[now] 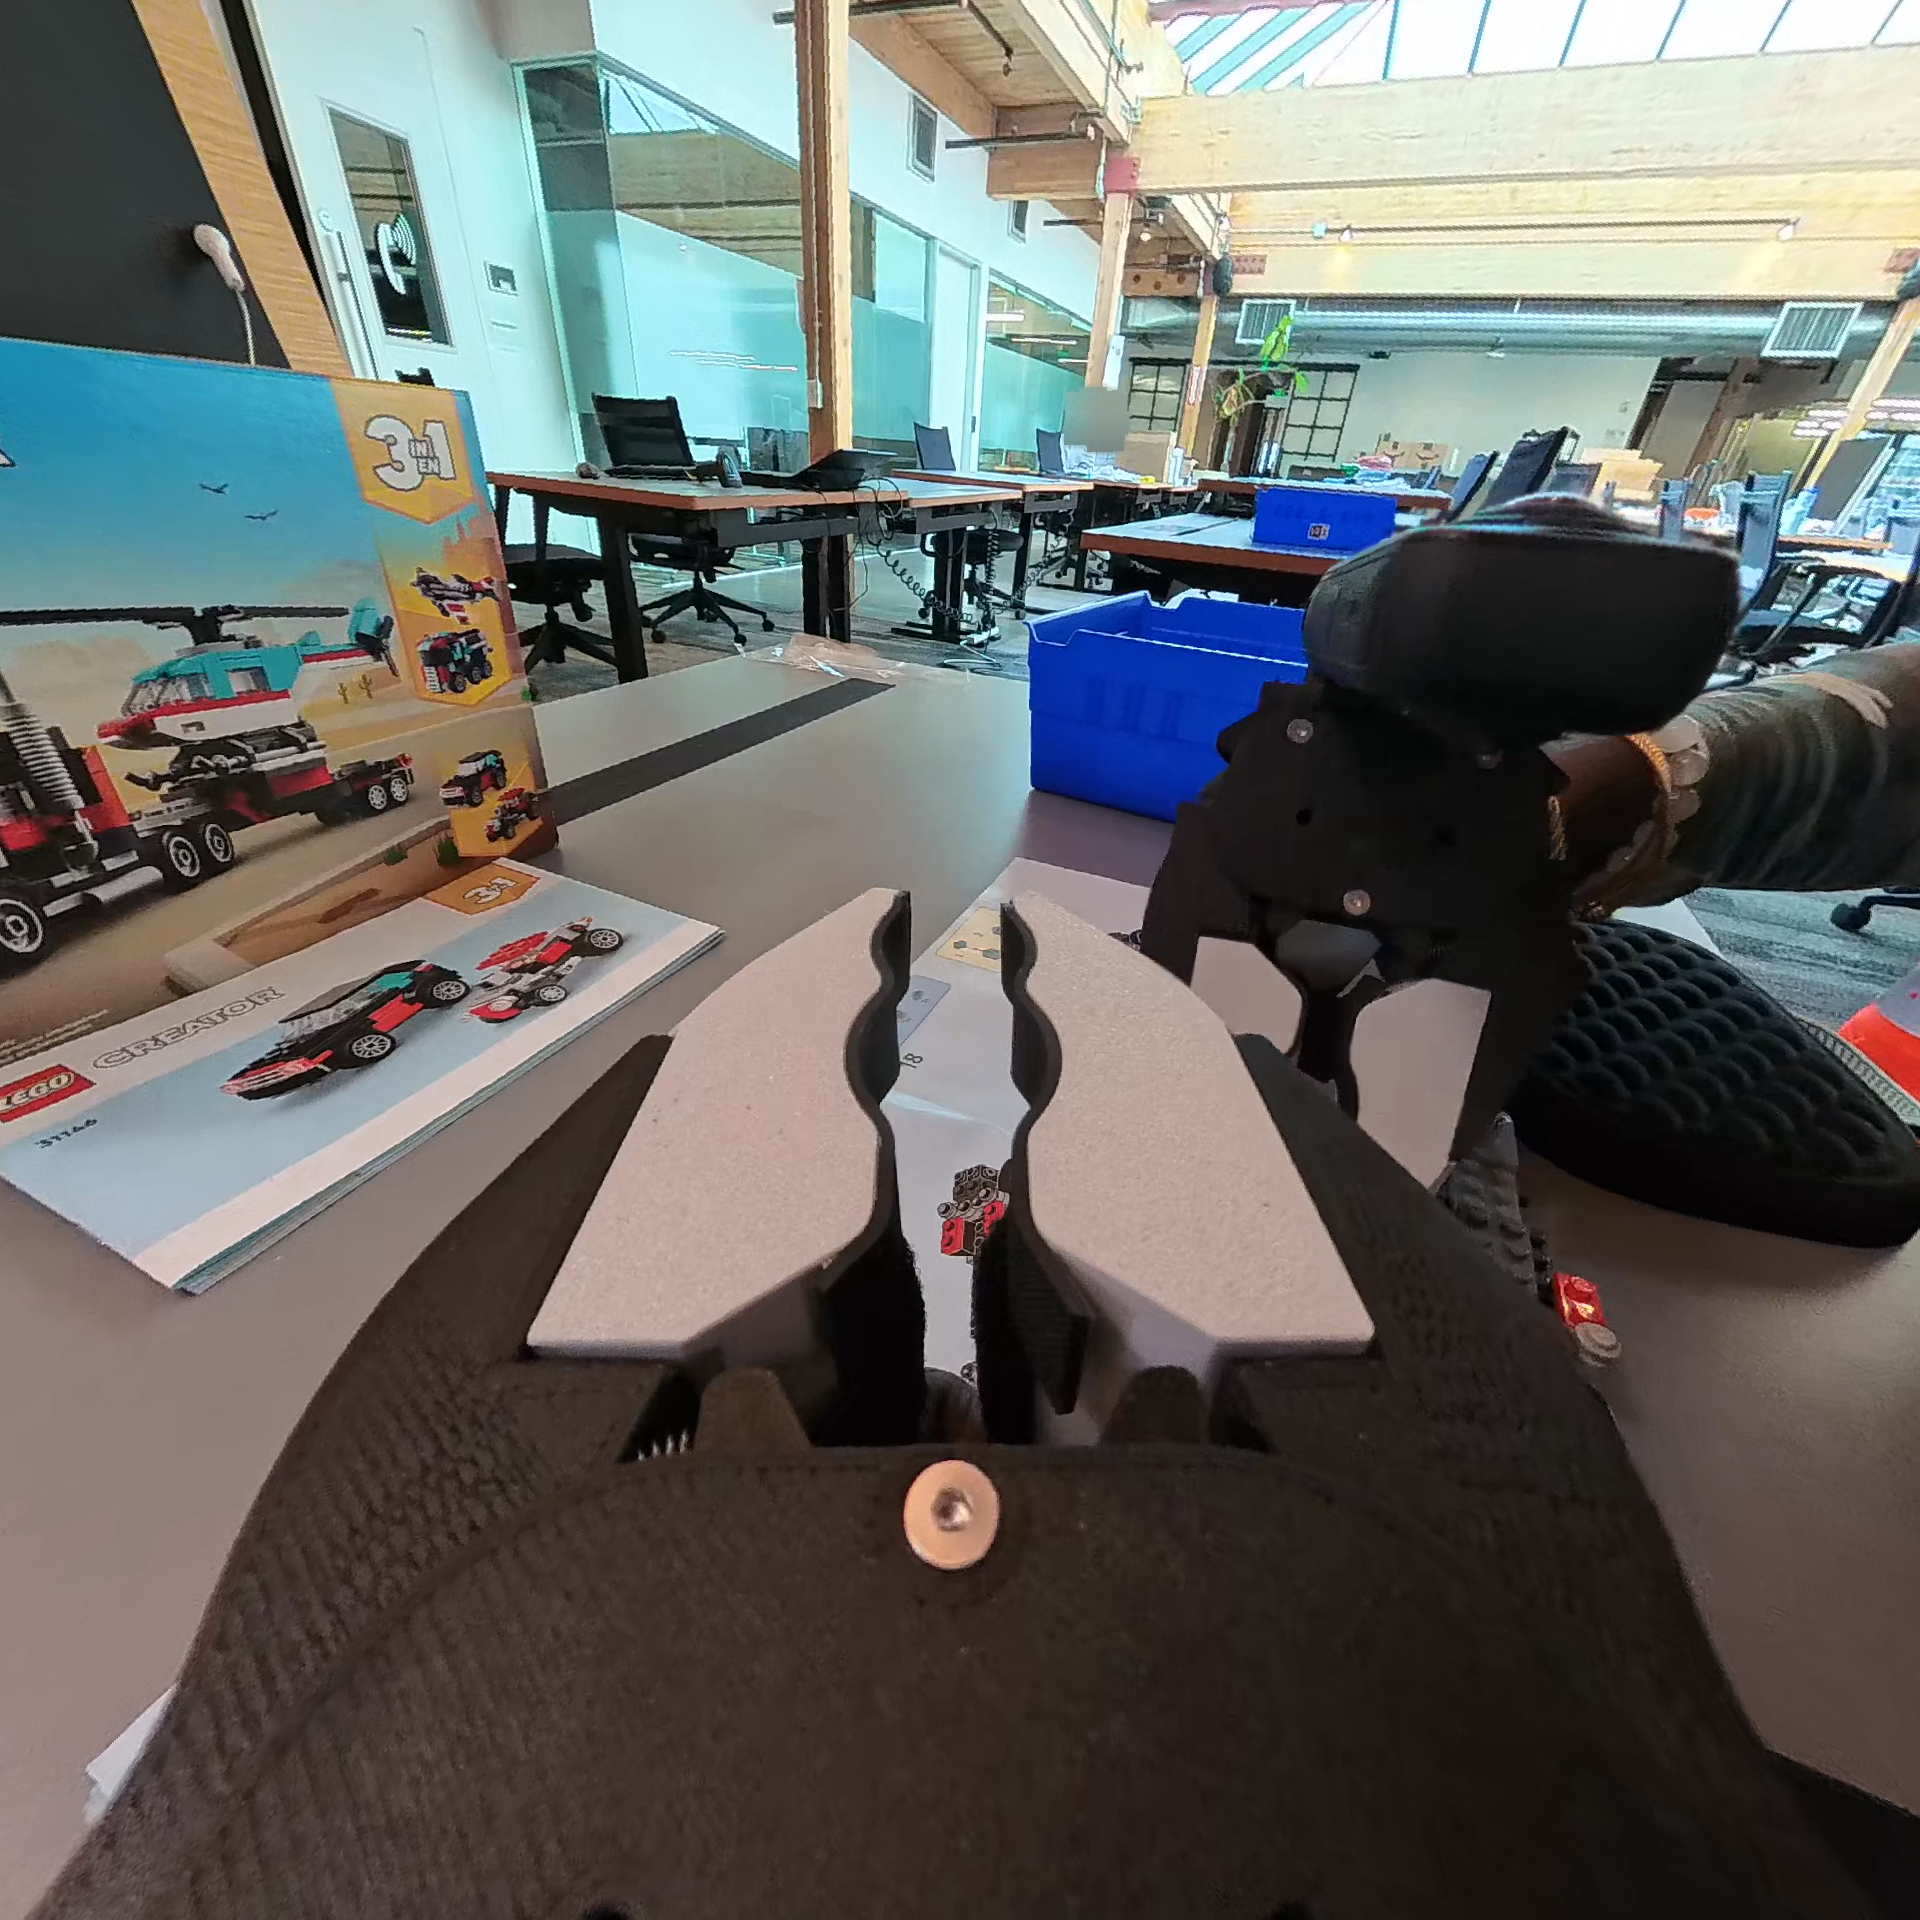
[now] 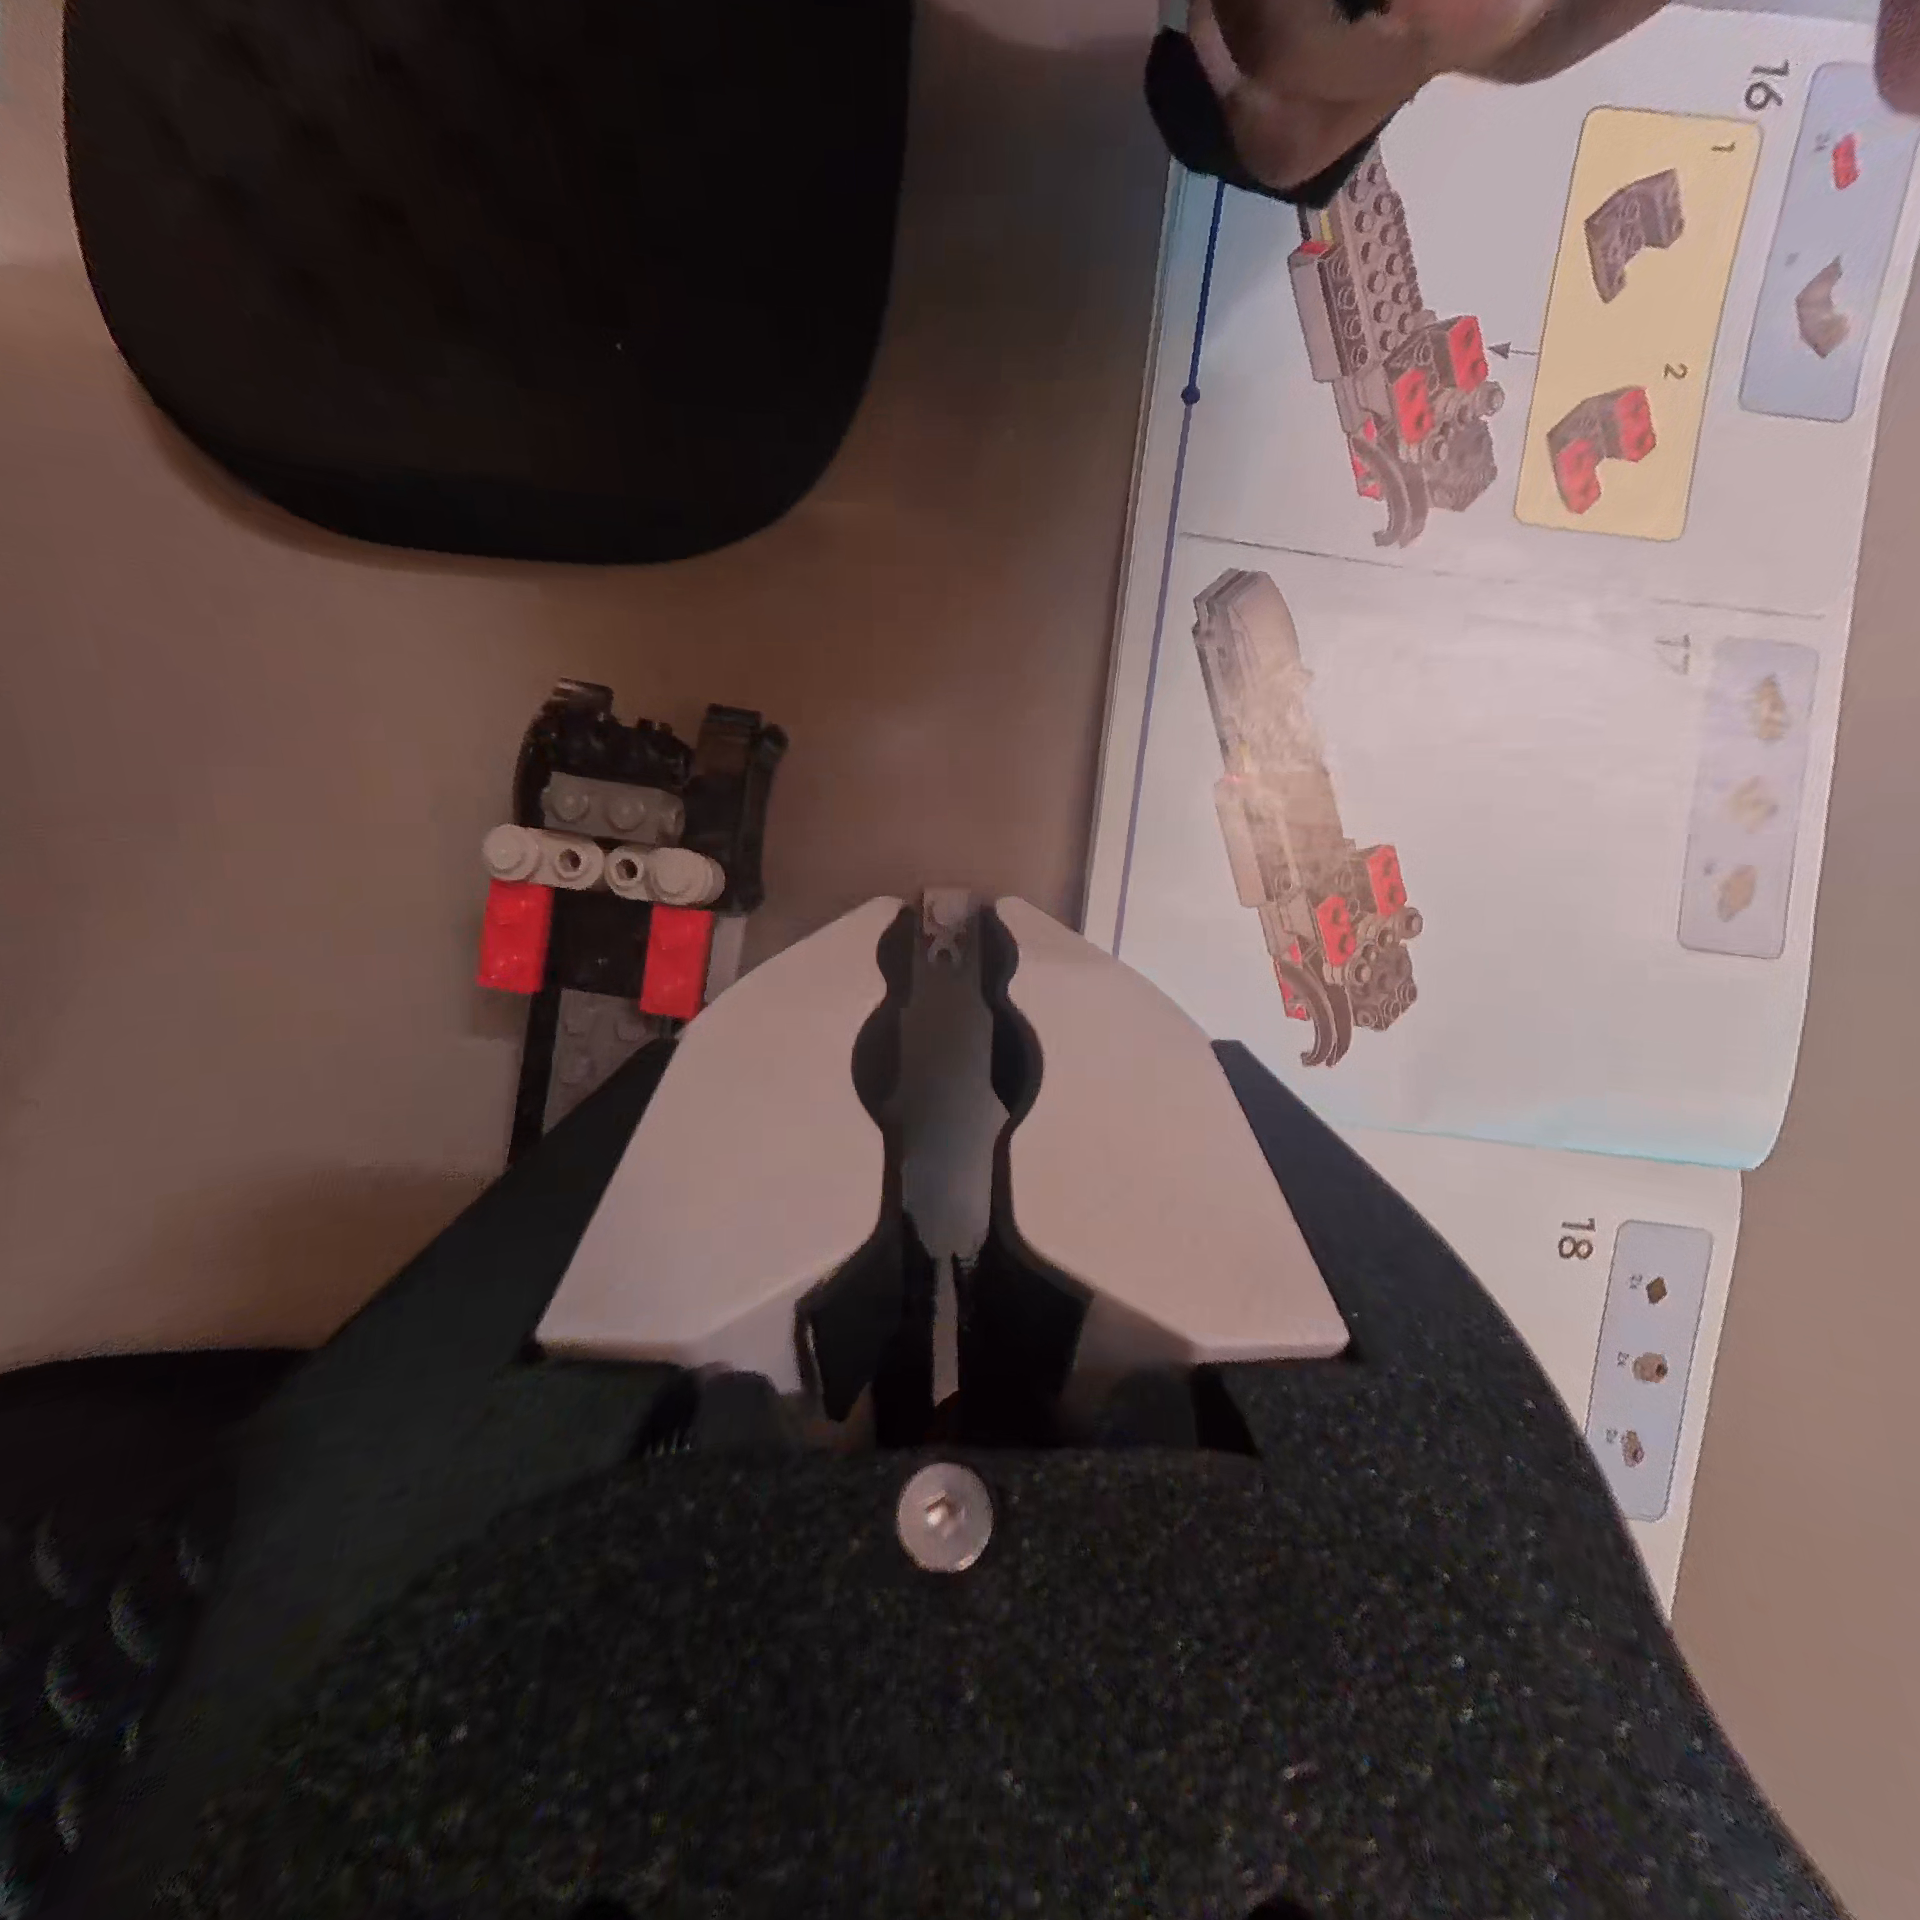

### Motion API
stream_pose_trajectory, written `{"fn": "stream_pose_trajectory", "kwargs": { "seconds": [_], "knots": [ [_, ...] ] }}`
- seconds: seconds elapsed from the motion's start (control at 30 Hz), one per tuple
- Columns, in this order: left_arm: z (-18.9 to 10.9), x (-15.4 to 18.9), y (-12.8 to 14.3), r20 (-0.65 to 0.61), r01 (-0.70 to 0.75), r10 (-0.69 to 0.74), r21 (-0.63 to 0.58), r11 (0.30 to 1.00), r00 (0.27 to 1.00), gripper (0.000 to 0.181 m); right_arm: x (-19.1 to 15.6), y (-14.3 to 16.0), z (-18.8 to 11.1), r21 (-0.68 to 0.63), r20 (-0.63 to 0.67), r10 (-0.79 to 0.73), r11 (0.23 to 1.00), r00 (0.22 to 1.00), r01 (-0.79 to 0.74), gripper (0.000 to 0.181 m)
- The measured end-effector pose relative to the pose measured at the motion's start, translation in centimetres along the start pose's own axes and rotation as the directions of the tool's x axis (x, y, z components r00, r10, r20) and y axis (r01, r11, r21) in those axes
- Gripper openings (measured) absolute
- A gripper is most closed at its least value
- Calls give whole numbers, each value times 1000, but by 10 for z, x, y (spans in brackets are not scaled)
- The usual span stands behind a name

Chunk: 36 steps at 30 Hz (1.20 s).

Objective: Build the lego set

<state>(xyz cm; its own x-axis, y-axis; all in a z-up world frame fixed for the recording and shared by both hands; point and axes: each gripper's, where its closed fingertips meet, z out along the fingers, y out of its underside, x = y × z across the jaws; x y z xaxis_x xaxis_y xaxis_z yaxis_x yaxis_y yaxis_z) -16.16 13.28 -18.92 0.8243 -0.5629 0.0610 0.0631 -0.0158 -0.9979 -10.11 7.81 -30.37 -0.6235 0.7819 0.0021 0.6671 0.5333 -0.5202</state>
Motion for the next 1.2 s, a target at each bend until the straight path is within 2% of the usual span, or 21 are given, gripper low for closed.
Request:
{"fn": "stream_pose_trajectory", "kwargs": {
  "seconds": [0.17, 0.27, 0.37, 0.53, 0.6, 0.7, 0.8, 0.9, 1.2],
  "knots": [
    [0, -1, 0, 1, 2, -2, 3, 1000, 1000, 17, -1, 0, -8, 12, -2, -28, 1000, 1000, 28, 8],
    [0, -1, 1, 1, 4, -4, -1, 1000, 1000, 16, 2, 3, -35, 52, -35, 53, 997, 998, -51, 8],
    [1, 0, 3, -3, 15, -15, -7, 1000, 1000, 17, 1, 17, -52, 30, -70, 164, 986, 984, -162, 8],
    [2, 2, 3, -12, 11, -11, -11, 1000, 1000, 17, -10, 31, -47, -34, -92, 225, 973, 970, -229, 8],
    [1, 1, 2, -10, 11, -11, -7, 1000, 1000, 17, -14, 31, -46, -50, -79, 169, 984, 982, -174, 8],
    [0, 2, -1, -15, 18, -18, 9, 1000, 1000, 17, -16, 33, -46, -59, -40, 9, 998, 999, -12, 8],
    [0, 3, -1, -17, 11, -11, 6, 1000, 1000, 17, -10, 41, -45, -96, -12, -28, 995, 1000, 27, 8],
    [-1, 2, -2, -11, 7, -7, 7, 1000, 1000, 16, -12, 37, -46, -64, 9, -44, 997, 999, 45, 8],
    [-1, 2, -2, -13, 12, -12, 7, 1000, 1000, 16, -11, 34, -39, -83, -18, 58, 995, 998, -59, 8]
  ]
}}
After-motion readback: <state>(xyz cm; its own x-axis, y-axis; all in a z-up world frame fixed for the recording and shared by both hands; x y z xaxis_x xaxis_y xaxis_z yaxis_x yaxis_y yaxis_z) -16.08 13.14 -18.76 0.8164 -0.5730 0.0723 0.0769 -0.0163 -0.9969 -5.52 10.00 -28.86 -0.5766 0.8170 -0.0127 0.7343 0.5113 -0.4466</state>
